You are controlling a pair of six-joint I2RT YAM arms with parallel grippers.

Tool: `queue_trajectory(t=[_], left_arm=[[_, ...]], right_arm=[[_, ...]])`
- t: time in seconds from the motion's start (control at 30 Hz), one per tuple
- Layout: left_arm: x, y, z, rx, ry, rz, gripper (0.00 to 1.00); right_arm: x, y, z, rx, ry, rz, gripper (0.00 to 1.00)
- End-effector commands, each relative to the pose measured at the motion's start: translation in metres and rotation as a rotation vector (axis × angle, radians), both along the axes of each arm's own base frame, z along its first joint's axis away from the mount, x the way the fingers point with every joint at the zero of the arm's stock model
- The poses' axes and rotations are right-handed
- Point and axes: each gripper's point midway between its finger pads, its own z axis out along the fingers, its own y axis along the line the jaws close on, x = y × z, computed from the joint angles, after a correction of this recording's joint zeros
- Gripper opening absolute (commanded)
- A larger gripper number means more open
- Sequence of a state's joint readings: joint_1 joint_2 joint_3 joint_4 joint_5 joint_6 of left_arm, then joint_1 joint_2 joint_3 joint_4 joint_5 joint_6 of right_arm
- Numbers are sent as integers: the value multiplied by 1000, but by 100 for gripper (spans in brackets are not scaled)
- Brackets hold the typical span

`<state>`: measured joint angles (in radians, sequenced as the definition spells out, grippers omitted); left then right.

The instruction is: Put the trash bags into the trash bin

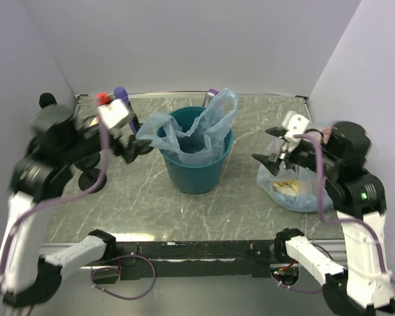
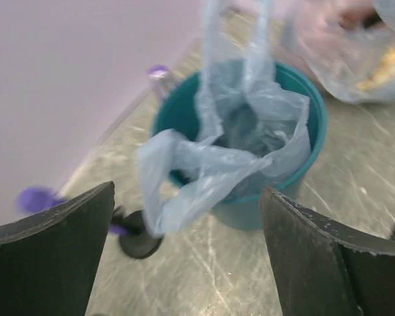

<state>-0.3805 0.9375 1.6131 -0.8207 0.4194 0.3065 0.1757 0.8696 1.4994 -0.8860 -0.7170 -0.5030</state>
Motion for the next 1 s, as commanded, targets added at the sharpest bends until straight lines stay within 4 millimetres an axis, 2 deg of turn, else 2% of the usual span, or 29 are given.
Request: queue_trajectory(t=[0.0,0.1,0.2,0.33,0.4,0.6,0.8,0.97], left_arm=[[25,-60,-26,117,32,-272,94],[25,-83,-50,255,39,-391,94],[26,-95,-69,303,65,-436,93],[32,-105,-80,324,50,-437,92],[28,-108,-84,338,59,-464,91],[24,-113,-96,378,81,-518,89],[21,-131,-105,394,57,-569,86],[22,-140,-120,419,82,-594,79]], right_arm=[[33,28,-1,-146,-143,170,80],[48,49,-6,-196,-156,237,79],[57,68,-5,-218,-200,279,78],[57,92,-2,-256,-252,353,78],[58,99,-8,-288,-242,395,77],[69,110,-22,-342,-257,444,77],[82,117,-29,-384,-258,475,77],[92,119,-50,-460,-230,510,76]])
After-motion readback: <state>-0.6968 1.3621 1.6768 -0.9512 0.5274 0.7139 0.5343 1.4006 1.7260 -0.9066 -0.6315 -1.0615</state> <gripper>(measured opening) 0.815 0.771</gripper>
